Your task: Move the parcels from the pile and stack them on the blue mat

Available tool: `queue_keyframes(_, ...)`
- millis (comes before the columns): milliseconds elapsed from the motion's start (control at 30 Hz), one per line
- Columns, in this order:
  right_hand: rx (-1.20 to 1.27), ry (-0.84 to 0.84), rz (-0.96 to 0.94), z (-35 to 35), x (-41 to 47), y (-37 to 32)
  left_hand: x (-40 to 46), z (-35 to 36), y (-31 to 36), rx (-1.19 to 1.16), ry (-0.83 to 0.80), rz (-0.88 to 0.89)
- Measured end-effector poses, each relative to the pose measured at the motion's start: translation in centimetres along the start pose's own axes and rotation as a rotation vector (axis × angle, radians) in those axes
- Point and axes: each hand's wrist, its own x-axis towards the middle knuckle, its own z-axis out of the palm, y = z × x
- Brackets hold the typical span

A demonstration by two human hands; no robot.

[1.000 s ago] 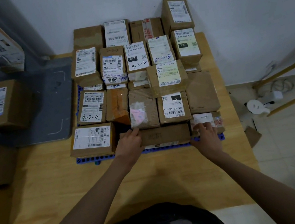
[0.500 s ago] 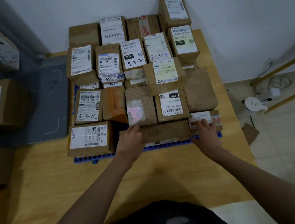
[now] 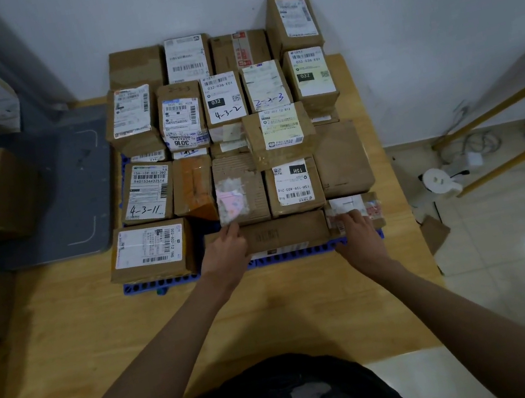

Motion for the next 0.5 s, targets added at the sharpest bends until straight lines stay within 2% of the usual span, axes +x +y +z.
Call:
queue_keyframes(133, 0.065, 0.150, 0.033, -1.2, -0.4, -1.8, -0.2, -0.4, 0.5, -0.039, -0.010, -0.040)
queue_keyframes(233, 0.084, 0.214, -0.058, -1.7, -0.9, -4.3, -0.8, -1.0, 0.1, -0.126, 0.012, -0.061)
queue_keyframes(333, 0.058, 0.201, -0.217, -1.3, -1.4, -7.5, -1.8, -2.0, -2.2, -0.175, 0.115, -0.077)
queue_keyframes(433, -0.010, 0.135, -0.340, -0.2, -1.6, -10.2, -3.3, -2.7, -6.6, -0.202, 0.228, -0.167)
queue_keyframes(500, -0.039, 0.056, -0.391, 0.7, -1.7, -11.6, -4.2, -2.7, -9.4, -0.208, 0.161, -0.278)
